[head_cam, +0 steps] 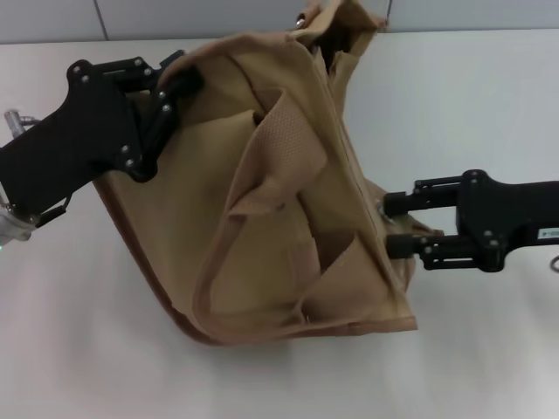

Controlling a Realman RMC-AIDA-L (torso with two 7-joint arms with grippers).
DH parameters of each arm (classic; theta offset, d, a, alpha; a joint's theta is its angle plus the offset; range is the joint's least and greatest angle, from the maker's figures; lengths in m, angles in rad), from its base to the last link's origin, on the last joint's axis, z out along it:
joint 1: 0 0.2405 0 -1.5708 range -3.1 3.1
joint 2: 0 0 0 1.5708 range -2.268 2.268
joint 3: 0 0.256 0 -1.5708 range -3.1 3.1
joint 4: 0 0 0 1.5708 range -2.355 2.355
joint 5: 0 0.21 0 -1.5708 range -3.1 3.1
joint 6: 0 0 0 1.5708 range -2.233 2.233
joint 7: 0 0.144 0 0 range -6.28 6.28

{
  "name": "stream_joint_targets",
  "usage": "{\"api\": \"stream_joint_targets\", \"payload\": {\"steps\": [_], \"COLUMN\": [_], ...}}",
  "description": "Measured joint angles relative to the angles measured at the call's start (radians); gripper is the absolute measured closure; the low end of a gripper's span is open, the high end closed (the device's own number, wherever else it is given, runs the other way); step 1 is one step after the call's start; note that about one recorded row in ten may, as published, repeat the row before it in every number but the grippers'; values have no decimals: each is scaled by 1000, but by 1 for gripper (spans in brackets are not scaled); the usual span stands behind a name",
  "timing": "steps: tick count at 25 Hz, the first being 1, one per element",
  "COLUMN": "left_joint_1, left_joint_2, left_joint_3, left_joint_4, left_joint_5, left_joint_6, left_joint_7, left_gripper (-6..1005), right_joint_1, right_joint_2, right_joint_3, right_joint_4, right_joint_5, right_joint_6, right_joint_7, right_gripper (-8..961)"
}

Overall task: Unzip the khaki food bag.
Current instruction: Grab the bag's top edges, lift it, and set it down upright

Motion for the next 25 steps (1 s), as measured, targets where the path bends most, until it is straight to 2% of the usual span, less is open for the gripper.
{"api": "stream_joint_targets", "payload": {"steps": [1,3,5,7,12,19,25], "left_joint_1": [-13,-18,-39,-42,-52,-53,-53], "left_joint_2": [-1,-2,-3,-3,-5,-5,-4], "left_joint_3": [9,15,42,45,48,48,49], "left_joint_4": [-2,-5,-13,-13,-22,-23,-23], "left_joint_5": [0,0,0,0,-1,-3,-4], "left_joint_6": [0,0,1,2,11,18,20], "left_joint_7": [0,0,0,0,-1,-1,0], "left_gripper": [924,924,924,924,924,924,923], "right_joint_1": [0,4,18,21,35,38,32], "right_joint_2": [9,23,41,44,53,53,54], "right_joint_3": [-1,-14,-62,-73,-107,-115,-116], "right_joint_4": [-1,-4,-2,1,9,9,7], "right_joint_5": [-3,-12,-20,-20,-21,-21,-20], "right_joint_6": [5,24,66,71,91,101,95], "right_joint_7": [-5,-15,-27,-30,-42,-51,-64], "right_gripper": [505,350,357,364,470,605,642]}}
